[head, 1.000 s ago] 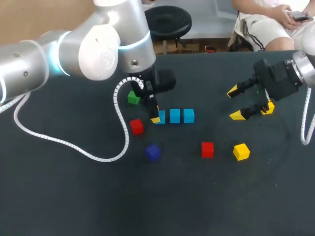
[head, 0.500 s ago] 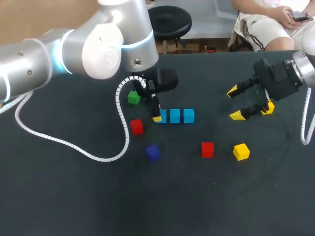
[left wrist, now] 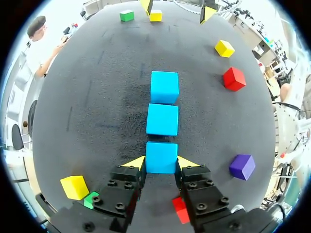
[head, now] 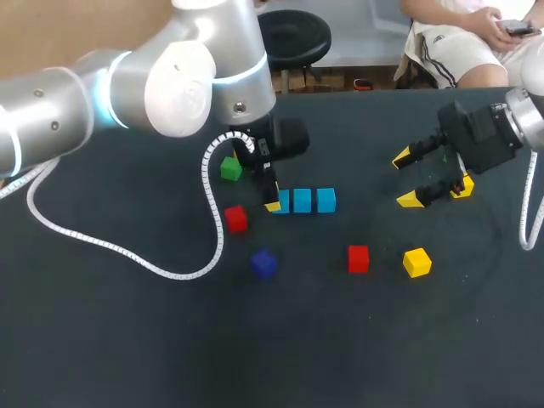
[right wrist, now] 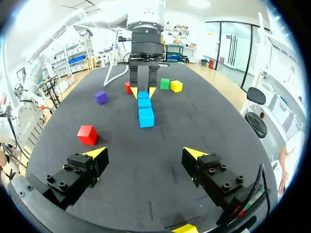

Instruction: Place the blue cubes, place green cubes on the blue cubes, place the yellow cubes on the green cubes, then place the red cubes on the yellow cubes, and place purple cube on the red cubes.

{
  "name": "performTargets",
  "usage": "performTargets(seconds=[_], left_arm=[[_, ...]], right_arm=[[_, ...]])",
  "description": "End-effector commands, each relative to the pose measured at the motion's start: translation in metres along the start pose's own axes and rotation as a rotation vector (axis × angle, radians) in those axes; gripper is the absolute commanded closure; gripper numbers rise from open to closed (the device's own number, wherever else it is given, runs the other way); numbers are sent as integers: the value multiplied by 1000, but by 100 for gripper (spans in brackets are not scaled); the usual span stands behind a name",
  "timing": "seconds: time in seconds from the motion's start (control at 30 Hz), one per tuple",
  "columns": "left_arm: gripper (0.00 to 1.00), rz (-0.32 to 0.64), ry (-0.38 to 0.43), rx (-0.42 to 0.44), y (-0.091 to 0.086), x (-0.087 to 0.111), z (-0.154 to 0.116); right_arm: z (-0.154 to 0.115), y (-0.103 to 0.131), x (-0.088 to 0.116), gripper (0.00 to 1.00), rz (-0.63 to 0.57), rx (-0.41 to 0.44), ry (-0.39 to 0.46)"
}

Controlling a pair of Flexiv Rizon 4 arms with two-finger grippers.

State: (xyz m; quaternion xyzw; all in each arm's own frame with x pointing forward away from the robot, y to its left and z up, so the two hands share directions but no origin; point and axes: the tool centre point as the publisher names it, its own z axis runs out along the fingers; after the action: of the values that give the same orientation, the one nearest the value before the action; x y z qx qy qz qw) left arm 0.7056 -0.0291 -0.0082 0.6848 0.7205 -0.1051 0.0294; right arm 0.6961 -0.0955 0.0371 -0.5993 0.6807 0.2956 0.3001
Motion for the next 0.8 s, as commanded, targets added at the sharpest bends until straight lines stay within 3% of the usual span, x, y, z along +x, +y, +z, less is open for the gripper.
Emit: performTargets(seconds=[0.03, 0.8], left_arm=[[100, -2, 4, 3, 0, 2, 1], [100, -2, 12, 0, -5, 2, -2]], right_arm=[[0, 0, 0, 0, -1, 1, -2], [0, 0, 0, 0, -1, 1, -2]])
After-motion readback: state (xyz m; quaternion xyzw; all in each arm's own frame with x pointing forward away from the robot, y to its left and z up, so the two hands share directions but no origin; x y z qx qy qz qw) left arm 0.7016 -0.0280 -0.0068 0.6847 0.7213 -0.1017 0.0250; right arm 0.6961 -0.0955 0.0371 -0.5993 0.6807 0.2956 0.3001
